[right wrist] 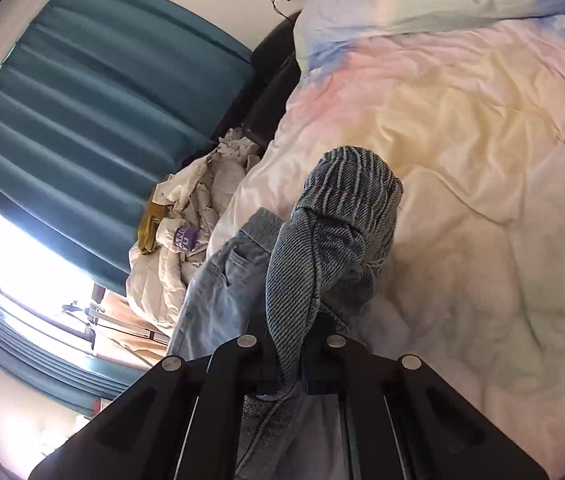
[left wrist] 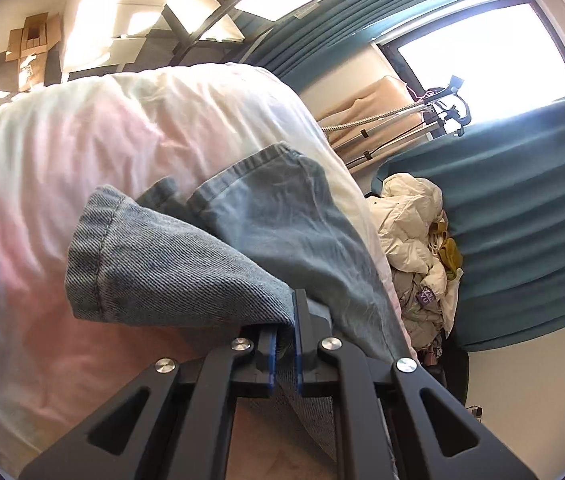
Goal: Fold clothes
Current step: 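Fold the waistband with the right gripper toward the leg end held by the left gripper, then lower the jeans onto the duvet and open both grippers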
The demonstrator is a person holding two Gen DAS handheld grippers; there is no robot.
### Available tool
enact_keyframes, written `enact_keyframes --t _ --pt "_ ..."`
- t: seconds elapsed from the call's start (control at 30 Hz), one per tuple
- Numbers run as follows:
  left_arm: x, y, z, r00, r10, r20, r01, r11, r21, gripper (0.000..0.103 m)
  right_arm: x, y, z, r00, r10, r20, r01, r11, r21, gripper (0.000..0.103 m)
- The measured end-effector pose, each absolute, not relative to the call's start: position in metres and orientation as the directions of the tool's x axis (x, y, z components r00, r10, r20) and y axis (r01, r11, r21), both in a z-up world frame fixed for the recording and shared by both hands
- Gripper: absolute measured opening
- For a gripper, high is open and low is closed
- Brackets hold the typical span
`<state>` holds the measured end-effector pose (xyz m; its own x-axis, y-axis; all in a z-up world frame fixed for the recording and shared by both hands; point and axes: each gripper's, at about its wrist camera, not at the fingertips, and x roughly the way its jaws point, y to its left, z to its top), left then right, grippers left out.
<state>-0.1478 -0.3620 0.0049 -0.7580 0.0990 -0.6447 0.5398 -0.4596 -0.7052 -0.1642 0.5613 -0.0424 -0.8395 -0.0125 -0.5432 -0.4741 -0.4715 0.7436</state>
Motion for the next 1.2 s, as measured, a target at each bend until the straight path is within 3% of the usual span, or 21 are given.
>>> enact_keyframes --t 0.3,0.6,0.8,0.9,0.97,1.0,1.03,1.07,1.2 --pt "-0.301 -0.368 0.016 -0.724 0.041 -0.689 0.568 -0.531 -0.629 0.006 -0.314 0.540 -0.007 -0.840 0.022 -0.542 -0.458 -0.563 0.688 0.004" --pt "-0.415 -0.361 -0.047 -0.623 -0.044 -0.781 0.638 -0.606 -0.475 0.007 -0.421 0.522 -0.064 -0.789 0.066 -0.611 -0.485 -0.678 0.553 0.004" --pt "-0.414 -0.369 -0.061 -0.623 0.024 -0.782 0.609 -0.612 -0.505 0.010 -0.438 0.525 -0.093 -0.788 0.023 -0.616 -0.448 -0.708 0.546 0.006" --pt "-0.401 -0.372 -0.049 -0.624 0.062 -0.779 0.576 -0.637 -0.512 0.021 -0.433 0.530 -0.086 -0.788 -0.039 -0.614 -0.413 -0.705 0.576 0.020" --pt "-0.383 -0.369 -0.031 -0.635 0.041 -0.771 0.556 -0.668 -0.494 0.038 -0.424 0.531 -0.074 -0.781 -0.054 -0.622 -0.403 -0.717 0.568 0.037" --pt "-0.371 -0.367 -0.021 -0.653 0.019 -0.758 0.545 -0.682 -0.487 0.056 -0.416 0.530 -0.066 -0.782 -0.049 -0.622 -0.400 -0.726 0.560 0.044" --pt "-0.358 -0.365 -0.011 -0.674 -0.002 -0.739 0.533 -0.694 -0.484 0.068 -0.407 0.529 -0.058 -0.783 -0.044 -0.620 -0.396 -0.734 0.552 0.058" --pt "-0.345 -0.364 -0.004 -0.689 -0.008 -0.725 0.522 -0.699 -0.489 0.071 -0.397 0.529 -0.051 -0.790 -0.042 -0.612 -0.389 -0.738 0.552 0.063" --pt "-0.297 -0.364 -0.003 -0.702 0.081 -0.708 0.491 -0.665 -0.563 0.073 -0.356 0.530 -0.035 -0.789 -0.084 -0.609 -0.371 -0.725 0.580 0.067"
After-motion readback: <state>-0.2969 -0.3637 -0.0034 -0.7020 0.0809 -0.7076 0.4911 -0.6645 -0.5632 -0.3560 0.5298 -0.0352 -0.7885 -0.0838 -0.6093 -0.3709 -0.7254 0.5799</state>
